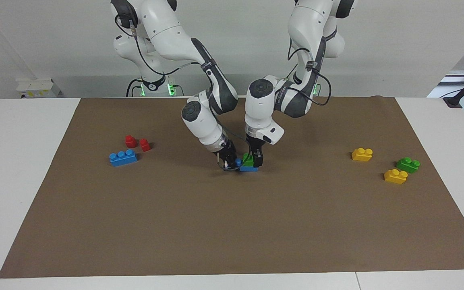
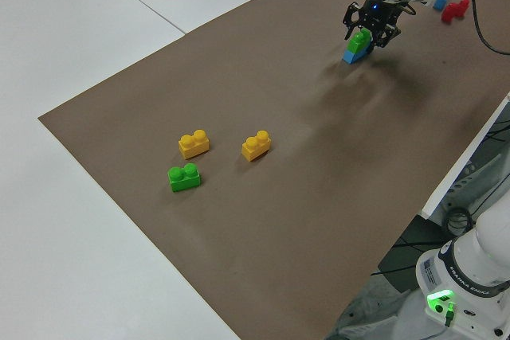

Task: Remove green block with left arm and hold with right
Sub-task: 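Grasp the green block with the left gripper while the right gripper grips blue, then pull the green block away with the left gripper while the right gripper pulls blue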

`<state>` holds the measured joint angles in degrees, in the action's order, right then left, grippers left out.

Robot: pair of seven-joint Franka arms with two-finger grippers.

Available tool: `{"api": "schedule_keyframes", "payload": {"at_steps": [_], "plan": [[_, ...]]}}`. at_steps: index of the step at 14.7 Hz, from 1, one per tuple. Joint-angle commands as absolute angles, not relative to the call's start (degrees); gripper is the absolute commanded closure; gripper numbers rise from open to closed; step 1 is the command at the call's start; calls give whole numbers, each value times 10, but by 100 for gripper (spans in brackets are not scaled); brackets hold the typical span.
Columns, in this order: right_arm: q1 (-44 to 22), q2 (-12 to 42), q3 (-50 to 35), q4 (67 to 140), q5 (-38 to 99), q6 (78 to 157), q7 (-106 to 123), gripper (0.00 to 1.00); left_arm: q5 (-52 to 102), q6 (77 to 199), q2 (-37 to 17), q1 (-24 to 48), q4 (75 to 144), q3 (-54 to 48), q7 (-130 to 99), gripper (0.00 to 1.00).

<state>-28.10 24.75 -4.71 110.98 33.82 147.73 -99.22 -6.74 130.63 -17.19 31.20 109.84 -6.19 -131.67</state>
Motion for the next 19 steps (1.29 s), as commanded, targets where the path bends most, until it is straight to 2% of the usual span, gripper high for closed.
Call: {"api": "schedule_keyframes", "payload": {"at_steps": [1,8,16,19], "plan": [[-278,246,-51,1115,354,1493,-997,100,-82,1320,-171,321,1106,-54,-1332,100],[-273,246,-51,1111,353,1491,-998,100,-82,1320,-169,316,1098,-54,-1330,100],[-266,246,-50,1107,353,1485,-997,100,-81,1240,-109,282,1079,-54,-1296,100],[-228,242,-47,1064,342,1412,-991,100,-77,1209,-99,256,1066,-54,-1263,100]]}}
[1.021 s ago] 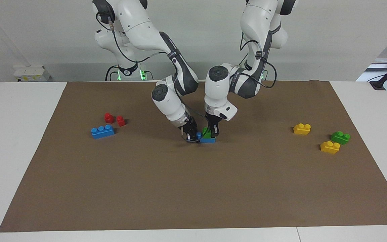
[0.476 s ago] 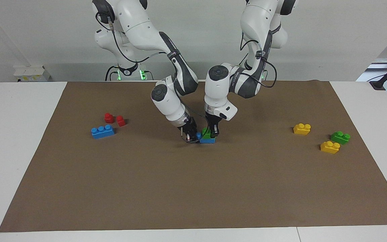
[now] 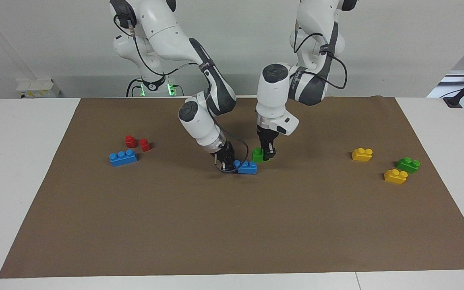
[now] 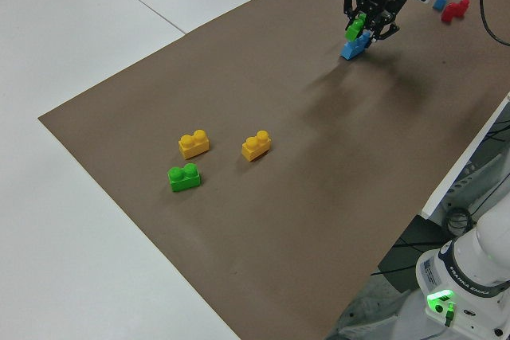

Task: Remove green block with left arm and hold with right
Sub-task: 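Pull the green block away with the left gripper while the right gripper pulls blue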

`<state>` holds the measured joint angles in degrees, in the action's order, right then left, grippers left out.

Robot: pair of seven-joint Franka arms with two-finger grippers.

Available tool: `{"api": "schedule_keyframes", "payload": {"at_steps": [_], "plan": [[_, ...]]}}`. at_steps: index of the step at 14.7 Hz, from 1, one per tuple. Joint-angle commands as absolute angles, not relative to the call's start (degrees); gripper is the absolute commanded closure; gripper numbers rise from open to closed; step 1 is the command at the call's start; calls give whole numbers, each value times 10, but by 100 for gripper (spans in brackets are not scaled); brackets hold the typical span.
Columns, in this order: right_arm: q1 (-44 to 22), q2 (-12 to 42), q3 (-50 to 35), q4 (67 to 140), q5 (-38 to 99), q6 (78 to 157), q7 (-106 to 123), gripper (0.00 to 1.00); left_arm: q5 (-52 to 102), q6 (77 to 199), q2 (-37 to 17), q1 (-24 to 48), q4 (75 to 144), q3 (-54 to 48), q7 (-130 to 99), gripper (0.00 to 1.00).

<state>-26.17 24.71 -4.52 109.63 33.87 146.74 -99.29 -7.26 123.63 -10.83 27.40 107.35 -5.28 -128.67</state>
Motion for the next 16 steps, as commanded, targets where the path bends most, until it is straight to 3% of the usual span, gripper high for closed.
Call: {"api": "schedule_keyframes", "payload": {"at_steps": [1,6,9,12,16], "plan": [[-207,235,-45,1045,340,1374,-983,100,-77,1203,-97,246,1064,-54,-1246,100],[-77,193,-46,1001,302,1233,-859,100,-75,1191,-91,157,1073,-54,-1089,100],[43,182,-46,994,302,1125,-715,100,-75,1198,-91,100,1078,-54,-993,100],[115,175,-44,1024,280,1110,-651,100,-68,1228,-85,49,1107,-54,-885,100],[131,179,-44,1059,267,1138,-628,100,-65,1266,-89,0,1127,-54,-791,100]]}}
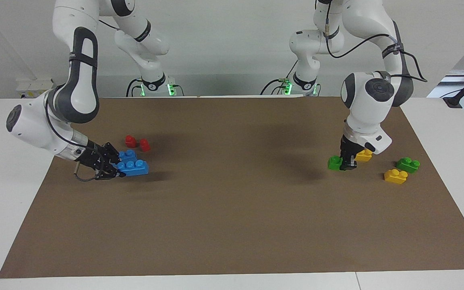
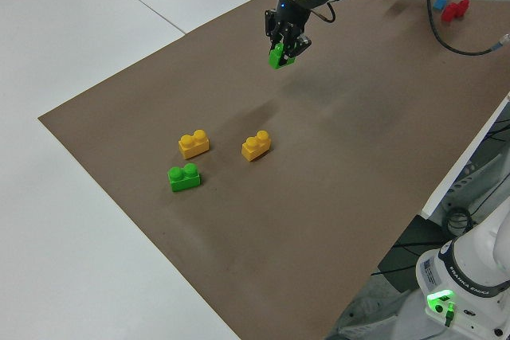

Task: Remove green block with left arm and hold with right
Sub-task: 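Pull the green block away with the left gripper while the right gripper pulls blue, then lower the blue block and open the right gripper while the left gripper lowers green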

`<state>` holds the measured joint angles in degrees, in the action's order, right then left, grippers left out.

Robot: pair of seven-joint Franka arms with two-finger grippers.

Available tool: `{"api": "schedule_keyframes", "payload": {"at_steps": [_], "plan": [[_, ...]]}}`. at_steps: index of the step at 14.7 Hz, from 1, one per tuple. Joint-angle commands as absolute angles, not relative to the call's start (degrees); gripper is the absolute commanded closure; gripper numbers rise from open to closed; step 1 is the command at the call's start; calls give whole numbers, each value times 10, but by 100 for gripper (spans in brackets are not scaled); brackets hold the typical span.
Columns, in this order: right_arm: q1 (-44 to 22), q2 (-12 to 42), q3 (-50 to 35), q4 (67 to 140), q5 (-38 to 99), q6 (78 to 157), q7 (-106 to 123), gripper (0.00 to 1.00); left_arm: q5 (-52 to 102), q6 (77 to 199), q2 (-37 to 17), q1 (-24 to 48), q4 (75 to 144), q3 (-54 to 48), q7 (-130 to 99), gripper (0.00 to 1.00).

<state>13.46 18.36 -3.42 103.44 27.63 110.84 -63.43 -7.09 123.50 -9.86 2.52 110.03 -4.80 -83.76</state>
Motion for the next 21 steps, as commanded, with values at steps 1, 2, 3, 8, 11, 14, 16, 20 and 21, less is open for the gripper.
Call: {"api": "schedule_keyframes", "payload": {"at_steps": [1,2,3,8,11,14,16,20,21], "plan": [[131,180,-44,1070,267,1156,-628,100,-65,1282,-91,-11,1133,-54,-774,100],[128,183,-45,1079,267,1176,-627,100,-65,1297,-93,-21,1138,-54,-754,100],[125,188,-45,1085,268,1195,-627,100,-65,1306,-98,-32,1139,-54,-738,100],[122,207,-46,1100,272,1232,-611,100,-65,1351,-133,-63,1137,-53,-665,100],[120,208,-47,1116,277,1251,-609,100,-65,1383,-162,-65,1136,-52,-663,100],[120,207,-47,1126,277,1255,-608,100,-65,1407,-178,-66,1136,-51,-661,100],[119,206,-47,1127,279,1256,-611,90,-65,1412,-185,-69,1135,-51,-651,100],[119,203,-48,1116,279,1237,-613,0,-66,1426,-194,-78,1132,-50,-649,100],[118,200,-48,1102,279,1217,-614,0,-66,1429,-197,-78,1132,-51,-650,100]]}}
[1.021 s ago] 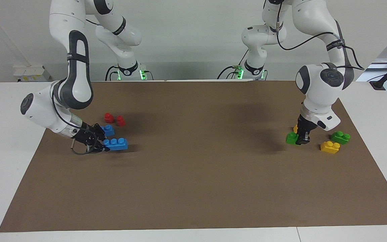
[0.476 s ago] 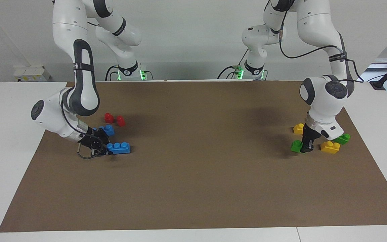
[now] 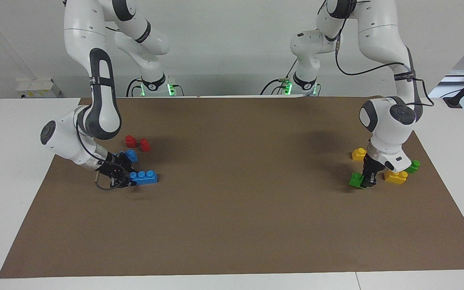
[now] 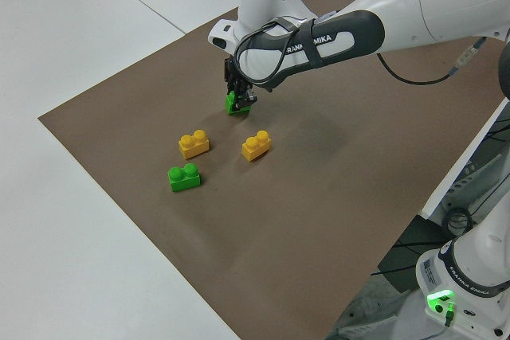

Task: Remove green block with left arm and hold with right
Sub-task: 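Lower the blue block and open the right gripper while the left gripper lowers green, then release the green block with the left gripper while the right gripper withdraws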

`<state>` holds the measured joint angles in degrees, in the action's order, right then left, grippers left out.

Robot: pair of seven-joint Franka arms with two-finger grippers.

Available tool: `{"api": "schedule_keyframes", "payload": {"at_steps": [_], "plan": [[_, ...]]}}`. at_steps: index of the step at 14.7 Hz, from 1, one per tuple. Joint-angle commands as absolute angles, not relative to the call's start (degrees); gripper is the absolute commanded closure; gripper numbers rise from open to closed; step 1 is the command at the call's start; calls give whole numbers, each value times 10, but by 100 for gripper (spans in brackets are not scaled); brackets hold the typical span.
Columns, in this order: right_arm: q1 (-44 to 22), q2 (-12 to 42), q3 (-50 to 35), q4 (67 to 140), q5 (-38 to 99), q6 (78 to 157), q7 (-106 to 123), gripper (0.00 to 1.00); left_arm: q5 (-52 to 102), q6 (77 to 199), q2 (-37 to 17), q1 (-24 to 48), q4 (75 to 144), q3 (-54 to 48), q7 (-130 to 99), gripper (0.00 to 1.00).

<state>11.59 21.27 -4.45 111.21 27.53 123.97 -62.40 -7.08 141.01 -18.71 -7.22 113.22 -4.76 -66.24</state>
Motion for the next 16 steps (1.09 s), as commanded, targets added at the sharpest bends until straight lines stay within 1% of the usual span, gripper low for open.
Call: {"api": "schedule_keyframes", "payload": {"at_steps": [1,3,4,5,8,11,14,16], "plan": [[118,194,-48,1087,278,1199,-616,0,-66,1431,-197,-78,1133,-50,-650,100],[118,171,-48,1071,269,1177,-612,0,-66,1432,-197,-78,1133,-50,-643,100],[118,152,-49,1071,266,1175,-606,0,-66,1431,-197,-79,1133,-50,-630,31],[118,136,-51,1070,250,1170,-599,0,-66,1428,-197,-80,1133,-50,-619,0],[89,103,-52,1034,143,1109,-546,0,-67,1426,-196,-81,1130,-50,-592,0],[88,58,-51,1010,113,1035,-427,0,-70,1411,-190,-83,1121,-49,-571,0],[92,5,-51,1008,52,979,-272,0,-71,1347,-166,-81,1103,-49,-493,0],[87,-21,-54,1003,36,935,-236,0,-71,1291,-138,-80,1098,-49,-403,0]]}}
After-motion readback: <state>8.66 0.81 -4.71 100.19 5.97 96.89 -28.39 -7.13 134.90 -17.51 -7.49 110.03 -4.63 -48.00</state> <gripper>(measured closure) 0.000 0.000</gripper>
